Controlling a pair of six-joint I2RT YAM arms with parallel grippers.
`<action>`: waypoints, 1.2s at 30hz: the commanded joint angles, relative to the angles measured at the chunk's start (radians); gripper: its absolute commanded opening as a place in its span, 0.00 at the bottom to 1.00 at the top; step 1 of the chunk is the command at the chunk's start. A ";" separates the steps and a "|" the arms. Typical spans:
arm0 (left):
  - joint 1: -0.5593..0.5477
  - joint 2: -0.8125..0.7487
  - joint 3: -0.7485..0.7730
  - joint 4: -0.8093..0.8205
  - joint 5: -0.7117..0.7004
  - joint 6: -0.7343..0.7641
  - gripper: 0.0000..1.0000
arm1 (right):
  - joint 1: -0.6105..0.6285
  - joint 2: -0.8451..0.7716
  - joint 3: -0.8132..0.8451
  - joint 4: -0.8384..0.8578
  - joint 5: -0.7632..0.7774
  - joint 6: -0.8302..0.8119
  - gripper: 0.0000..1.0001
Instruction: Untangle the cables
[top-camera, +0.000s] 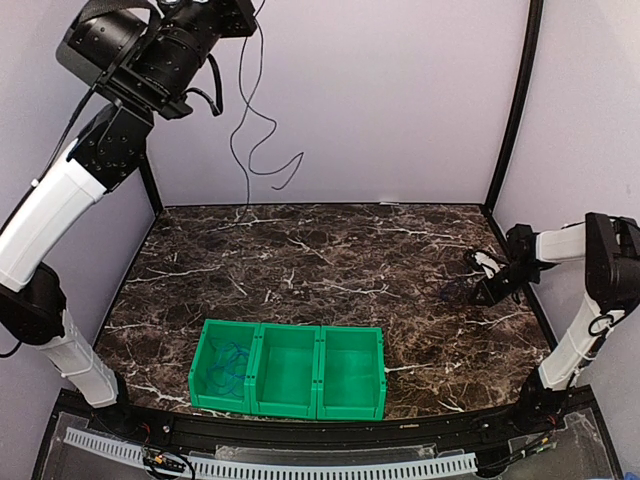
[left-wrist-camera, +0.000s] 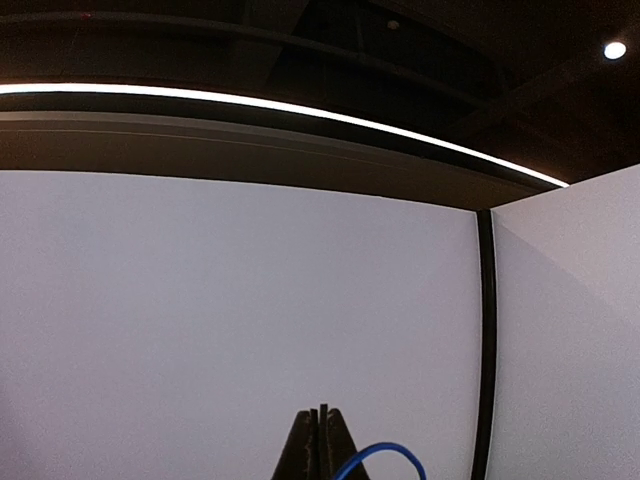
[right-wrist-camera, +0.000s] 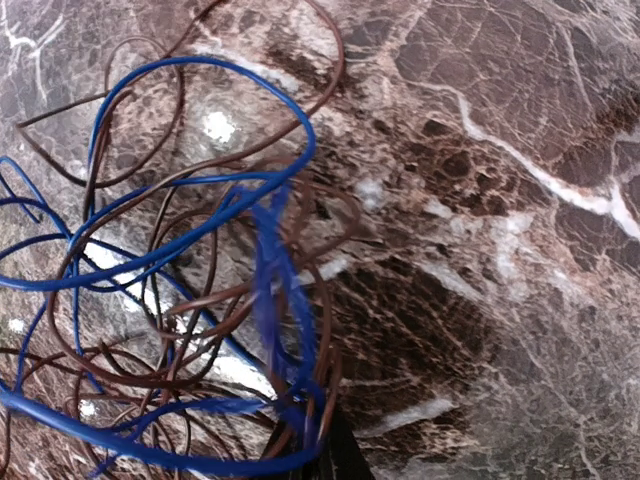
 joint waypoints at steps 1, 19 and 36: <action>0.002 -0.003 -0.029 -0.097 -0.065 -0.008 0.00 | -0.005 -0.016 0.034 -0.044 0.016 0.006 0.15; 0.002 -0.095 -0.200 -0.383 -0.049 -0.301 0.00 | 0.024 -0.239 0.259 -0.249 -0.079 0.038 0.77; 0.002 -0.095 -0.178 -0.593 0.274 -0.554 0.00 | 0.065 -0.210 0.115 -0.031 -0.048 0.183 0.80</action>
